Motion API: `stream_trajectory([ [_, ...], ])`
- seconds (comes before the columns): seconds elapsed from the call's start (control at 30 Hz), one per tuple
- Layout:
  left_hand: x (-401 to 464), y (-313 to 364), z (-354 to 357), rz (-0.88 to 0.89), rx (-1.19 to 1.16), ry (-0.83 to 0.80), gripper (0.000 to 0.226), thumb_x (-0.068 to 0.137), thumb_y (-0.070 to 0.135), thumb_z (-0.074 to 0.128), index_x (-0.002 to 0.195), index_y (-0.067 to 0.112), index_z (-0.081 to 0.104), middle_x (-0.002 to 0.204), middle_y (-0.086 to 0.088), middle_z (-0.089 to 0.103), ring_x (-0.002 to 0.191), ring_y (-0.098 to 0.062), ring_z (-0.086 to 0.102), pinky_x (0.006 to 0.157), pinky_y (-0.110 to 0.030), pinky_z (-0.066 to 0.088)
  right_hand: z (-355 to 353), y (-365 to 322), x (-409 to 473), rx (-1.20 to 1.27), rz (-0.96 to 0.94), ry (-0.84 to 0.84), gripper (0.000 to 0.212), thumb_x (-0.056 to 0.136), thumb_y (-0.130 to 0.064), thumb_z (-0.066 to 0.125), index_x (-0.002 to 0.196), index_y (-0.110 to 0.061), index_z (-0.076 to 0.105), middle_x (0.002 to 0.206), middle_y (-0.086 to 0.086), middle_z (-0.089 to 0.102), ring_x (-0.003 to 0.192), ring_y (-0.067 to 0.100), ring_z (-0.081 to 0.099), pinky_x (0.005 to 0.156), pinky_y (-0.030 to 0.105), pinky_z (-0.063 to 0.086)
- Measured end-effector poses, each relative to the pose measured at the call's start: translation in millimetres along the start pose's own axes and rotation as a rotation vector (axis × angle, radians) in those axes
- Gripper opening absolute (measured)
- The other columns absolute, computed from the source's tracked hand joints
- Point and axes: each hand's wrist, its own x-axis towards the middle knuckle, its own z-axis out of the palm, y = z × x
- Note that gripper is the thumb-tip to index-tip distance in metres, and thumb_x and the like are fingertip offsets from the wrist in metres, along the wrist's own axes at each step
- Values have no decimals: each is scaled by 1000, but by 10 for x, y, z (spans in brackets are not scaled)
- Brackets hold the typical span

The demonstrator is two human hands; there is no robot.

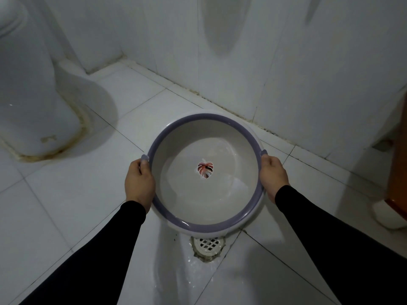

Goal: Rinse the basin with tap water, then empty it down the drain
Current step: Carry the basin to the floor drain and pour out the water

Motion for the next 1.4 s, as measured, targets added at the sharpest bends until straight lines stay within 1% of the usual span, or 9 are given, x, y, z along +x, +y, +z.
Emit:
stream_trajectory([
  [0.1,4,1,3,-9,-3,7,44,98,51,36,109,15,59,91,6,61,90,-19,57,77,-31,40,-5,0,2,-9,-6,4,54,97,-51,29,126,-10,50,117,13,56,94,23,47,83,31,37],
  [0.2,3,-3,7,-13,2,14,42,97,51,36,105,17,59,85,13,59,87,-18,56,76,-29,39,2,1,4,-3,3,2,55,97,-52,29,126,-11,50,109,9,53,93,23,46,82,31,37],
  [0.33,-1,-15,0,-9,7,17,45,97,52,35,109,16,60,86,11,58,89,-18,56,77,-30,40,9,5,3,3,11,2,54,96,-53,29,125,-12,50,101,4,49,93,23,47,82,32,37],
  [0.63,-17,-5,0,-32,0,14,46,97,54,34,112,18,58,91,8,58,91,-19,56,78,-32,42,7,9,-5,8,13,-2,54,96,-53,29,125,-12,50,101,5,50,93,24,48,81,32,38],
  [0.77,-7,-15,10,-49,-3,11,44,96,56,34,111,21,58,89,11,58,92,-19,57,78,-33,44,8,13,-4,14,20,-10,54,96,-54,29,126,-13,49,102,4,49,94,23,48,83,33,38],
  [0.97,-13,-17,5,-61,0,14,44,96,57,33,112,23,58,98,4,61,96,-22,57,86,-38,48,6,10,-18,18,15,-5,51,98,-49,29,126,-12,49,103,4,49,95,23,48,81,31,38],
  [1.1,-20,-10,-6,-52,-19,19,38,96,55,36,106,25,57,95,7,60,97,-21,57,88,-38,47,-6,20,-33,32,12,-14,51,97,-50,29,126,-12,48,105,5,50,96,23,49,82,32,38],
  [1.23,-33,-11,-12,-60,-32,12,35,96,55,36,104,27,56,93,9,59,97,-21,57,88,-38,48,-7,18,-41,38,14,-16,51,98,-50,29,125,-12,48,105,5,51,96,24,50,82,32,38],
  [1.4,-44,-11,-15,-51,-36,22,42,96,54,36,110,21,58,98,4,61,96,-21,57,82,-34,45,2,7,-46,39,18,-14,50,98,-50,29,125,-12,49,105,6,52,96,25,51,81,32,39],
])
